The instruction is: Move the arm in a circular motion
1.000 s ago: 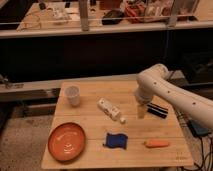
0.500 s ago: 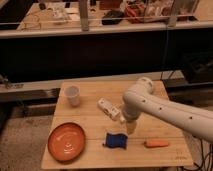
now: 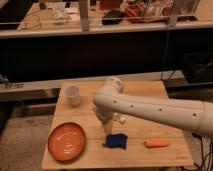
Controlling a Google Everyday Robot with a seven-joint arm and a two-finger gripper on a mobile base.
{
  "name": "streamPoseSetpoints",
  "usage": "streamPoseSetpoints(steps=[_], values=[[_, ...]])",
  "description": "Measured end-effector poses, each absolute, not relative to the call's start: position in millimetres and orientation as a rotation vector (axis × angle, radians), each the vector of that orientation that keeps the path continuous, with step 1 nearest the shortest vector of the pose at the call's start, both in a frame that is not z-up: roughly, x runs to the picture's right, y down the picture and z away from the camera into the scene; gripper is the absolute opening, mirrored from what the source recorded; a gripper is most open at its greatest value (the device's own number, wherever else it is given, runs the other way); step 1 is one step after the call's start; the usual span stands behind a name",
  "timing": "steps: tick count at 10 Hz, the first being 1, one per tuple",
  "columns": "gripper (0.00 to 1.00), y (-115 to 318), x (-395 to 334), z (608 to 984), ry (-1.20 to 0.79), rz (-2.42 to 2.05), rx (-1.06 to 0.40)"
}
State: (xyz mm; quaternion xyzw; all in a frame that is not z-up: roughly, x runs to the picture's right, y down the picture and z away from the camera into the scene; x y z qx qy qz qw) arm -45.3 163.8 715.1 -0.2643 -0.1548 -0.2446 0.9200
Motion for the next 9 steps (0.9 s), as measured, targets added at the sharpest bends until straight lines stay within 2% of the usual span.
streamPoseSetpoints(steps=[4,9], values=[[0.8,123,-107,741,-0.363,-0.661,-0.494],[0.8,34,-80,803,-0.306,-0.573,-0.434]])
